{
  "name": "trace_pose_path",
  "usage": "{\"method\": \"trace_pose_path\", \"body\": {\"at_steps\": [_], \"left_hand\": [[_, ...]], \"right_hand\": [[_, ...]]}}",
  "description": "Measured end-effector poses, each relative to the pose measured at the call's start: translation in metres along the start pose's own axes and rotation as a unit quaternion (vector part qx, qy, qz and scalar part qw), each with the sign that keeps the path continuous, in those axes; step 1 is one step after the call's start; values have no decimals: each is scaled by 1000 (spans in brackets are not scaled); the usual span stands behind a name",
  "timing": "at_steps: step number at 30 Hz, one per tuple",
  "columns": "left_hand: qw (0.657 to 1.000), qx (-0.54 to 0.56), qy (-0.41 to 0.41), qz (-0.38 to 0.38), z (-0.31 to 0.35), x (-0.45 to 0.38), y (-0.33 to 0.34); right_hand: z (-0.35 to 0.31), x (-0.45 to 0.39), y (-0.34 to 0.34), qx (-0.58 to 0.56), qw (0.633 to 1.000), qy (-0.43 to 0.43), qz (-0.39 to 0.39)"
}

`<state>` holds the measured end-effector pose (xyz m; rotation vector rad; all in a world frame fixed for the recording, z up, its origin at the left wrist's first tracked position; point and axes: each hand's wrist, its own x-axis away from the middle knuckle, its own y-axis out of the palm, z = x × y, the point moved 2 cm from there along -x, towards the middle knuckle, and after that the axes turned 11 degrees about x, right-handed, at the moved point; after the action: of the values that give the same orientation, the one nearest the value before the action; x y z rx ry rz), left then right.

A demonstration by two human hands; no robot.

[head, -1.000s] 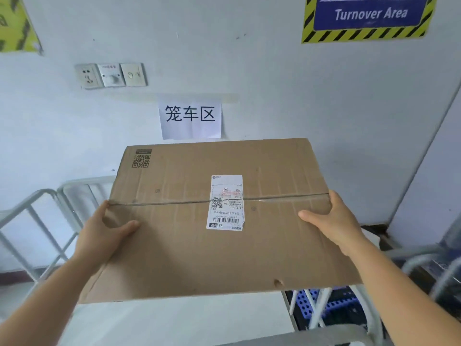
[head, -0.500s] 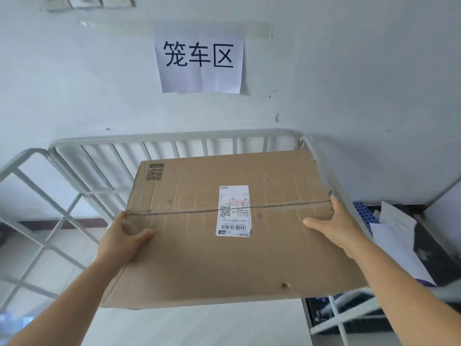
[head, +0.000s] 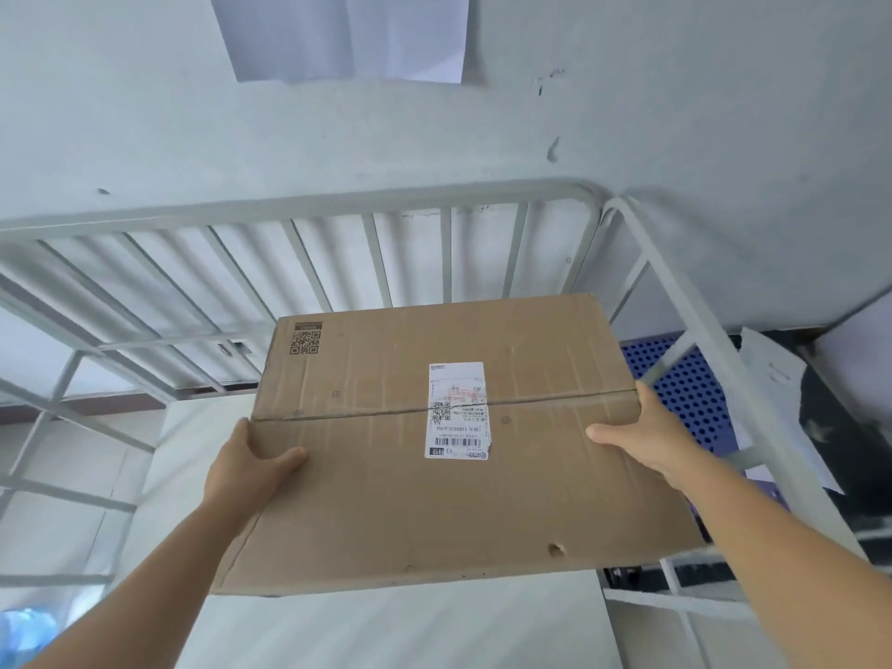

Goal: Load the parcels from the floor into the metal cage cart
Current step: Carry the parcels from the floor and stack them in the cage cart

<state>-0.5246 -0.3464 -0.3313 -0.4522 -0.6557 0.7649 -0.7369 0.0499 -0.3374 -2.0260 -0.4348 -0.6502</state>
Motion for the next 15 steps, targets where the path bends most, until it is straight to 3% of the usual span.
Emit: {"method": "trace_pose_path", "body": {"at_steps": [15], "left_hand": [[994,-22,-107,-7,-64,-116,126]], "right_hand": [[22,-182,83,15,996,65,-55]]}}
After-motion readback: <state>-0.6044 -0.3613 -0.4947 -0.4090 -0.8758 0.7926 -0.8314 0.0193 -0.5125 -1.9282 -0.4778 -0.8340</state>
